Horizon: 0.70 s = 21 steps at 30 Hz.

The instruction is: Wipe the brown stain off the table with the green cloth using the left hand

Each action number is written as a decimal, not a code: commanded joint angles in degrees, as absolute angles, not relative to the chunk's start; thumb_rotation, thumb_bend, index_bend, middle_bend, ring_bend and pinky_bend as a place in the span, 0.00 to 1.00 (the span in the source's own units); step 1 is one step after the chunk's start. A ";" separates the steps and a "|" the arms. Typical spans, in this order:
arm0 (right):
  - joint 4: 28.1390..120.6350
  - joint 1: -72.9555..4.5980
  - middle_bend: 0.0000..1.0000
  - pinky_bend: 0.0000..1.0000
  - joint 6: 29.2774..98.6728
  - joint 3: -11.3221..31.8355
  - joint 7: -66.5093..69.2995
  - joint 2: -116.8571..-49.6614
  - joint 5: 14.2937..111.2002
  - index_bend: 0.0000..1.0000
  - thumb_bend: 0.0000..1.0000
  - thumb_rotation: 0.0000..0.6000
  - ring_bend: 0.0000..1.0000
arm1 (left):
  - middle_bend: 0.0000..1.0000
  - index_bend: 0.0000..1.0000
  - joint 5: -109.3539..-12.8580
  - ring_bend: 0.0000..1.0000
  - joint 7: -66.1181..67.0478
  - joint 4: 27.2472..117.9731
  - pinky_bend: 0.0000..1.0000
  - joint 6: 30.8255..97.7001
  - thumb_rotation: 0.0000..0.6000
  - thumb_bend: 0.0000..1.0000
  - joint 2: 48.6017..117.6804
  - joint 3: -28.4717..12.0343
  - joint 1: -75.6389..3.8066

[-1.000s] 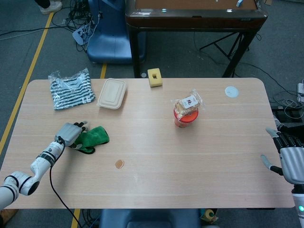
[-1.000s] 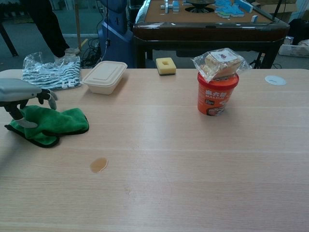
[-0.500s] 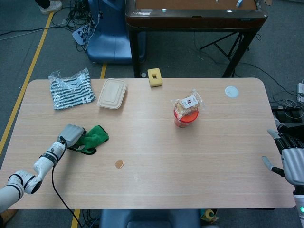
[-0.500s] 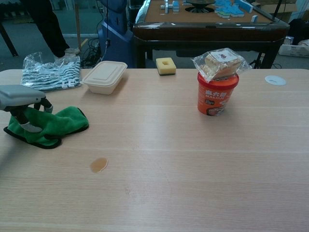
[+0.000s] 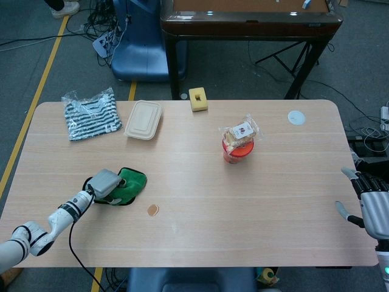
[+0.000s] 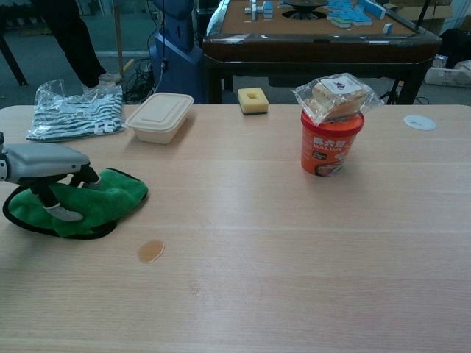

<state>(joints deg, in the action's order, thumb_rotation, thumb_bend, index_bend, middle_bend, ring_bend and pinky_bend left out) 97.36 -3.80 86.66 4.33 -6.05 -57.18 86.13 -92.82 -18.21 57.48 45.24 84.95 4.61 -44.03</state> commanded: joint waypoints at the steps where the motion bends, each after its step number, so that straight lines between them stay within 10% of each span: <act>1: 97.29 -3.69 0.25 0.24 86.79 4.33 -5.87 -57.21 86.07 0.18 0.35 1.00 0.21 | 0.59 0.58 -94.56 0.60 -18.83 60.05 0.88 46.11 1.00 0.25 84.67 5.71 -44.91; 21: 95.81 -2.42 0.25 0.24 88.22 4.18 -3.95 -57.37 86.10 0.18 0.35 1.00 0.21 | 0.59 0.55 -99.92 0.60 -14.33 75.07 0.88 45.50 1.00 0.25 85.74 8.41 -49.85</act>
